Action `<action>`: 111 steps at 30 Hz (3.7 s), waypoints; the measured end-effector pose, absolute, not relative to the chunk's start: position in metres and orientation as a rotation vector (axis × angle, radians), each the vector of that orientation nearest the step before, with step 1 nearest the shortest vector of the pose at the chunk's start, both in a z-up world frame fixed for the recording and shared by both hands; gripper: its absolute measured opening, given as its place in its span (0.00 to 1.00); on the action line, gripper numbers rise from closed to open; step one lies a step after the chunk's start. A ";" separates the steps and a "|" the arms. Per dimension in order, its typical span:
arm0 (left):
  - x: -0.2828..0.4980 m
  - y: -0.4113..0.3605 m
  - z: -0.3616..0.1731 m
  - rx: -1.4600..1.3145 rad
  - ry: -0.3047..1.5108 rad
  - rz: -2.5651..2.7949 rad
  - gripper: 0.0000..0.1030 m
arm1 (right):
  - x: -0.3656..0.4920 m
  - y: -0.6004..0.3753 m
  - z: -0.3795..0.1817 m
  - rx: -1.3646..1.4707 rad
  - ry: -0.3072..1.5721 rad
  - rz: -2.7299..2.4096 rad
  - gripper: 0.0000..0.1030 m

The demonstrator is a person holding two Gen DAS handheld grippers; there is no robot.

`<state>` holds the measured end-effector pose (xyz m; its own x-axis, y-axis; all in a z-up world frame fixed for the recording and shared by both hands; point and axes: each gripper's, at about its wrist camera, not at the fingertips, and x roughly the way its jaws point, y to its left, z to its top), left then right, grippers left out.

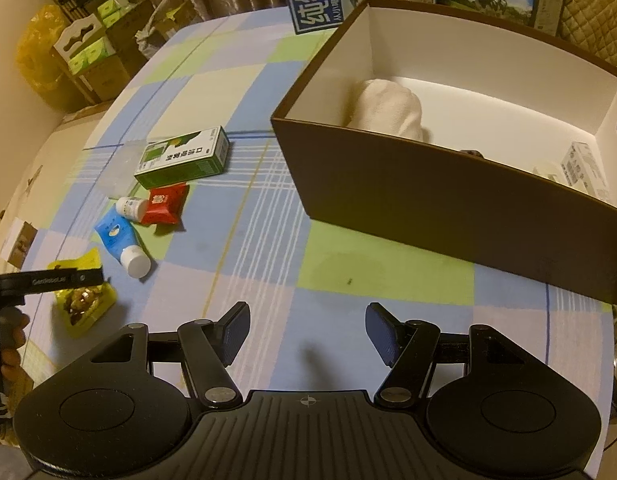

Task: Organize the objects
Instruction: 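Lower the left tool onto the yellow snack pouch and close on it, then grasp the blue hand-cream tube with the right tool while the left tool holds the pouch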

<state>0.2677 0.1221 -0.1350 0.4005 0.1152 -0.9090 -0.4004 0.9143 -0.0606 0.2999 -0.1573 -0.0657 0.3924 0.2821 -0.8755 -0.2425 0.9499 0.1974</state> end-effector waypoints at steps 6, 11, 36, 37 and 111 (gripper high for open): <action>0.254 0.140 -0.132 -0.371 1.140 0.390 0.81 | 0.302 -0.149 -0.068 0.031 1.125 0.344 0.60; 0.260 0.137 -0.133 -0.428 1.149 0.415 0.82 | 0.302 -0.142 -0.068 0.010 1.120 0.365 0.60; 0.246 0.145 -0.119 -0.212 1.093 0.338 0.55 | 0.308 -0.085 -0.083 -0.074 1.091 0.522 0.60; 0.246 0.147 -0.119 -0.221 1.102 0.348 0.58 | 0.309 -0.080 -0.083 -0.077 1.088 0.532 0.60; 0.234 0.173 -0.093 -0.227 1.042 0.310 0.44 | 0.288 0.040 -0.116 -0.337 0.903 0.909 0.34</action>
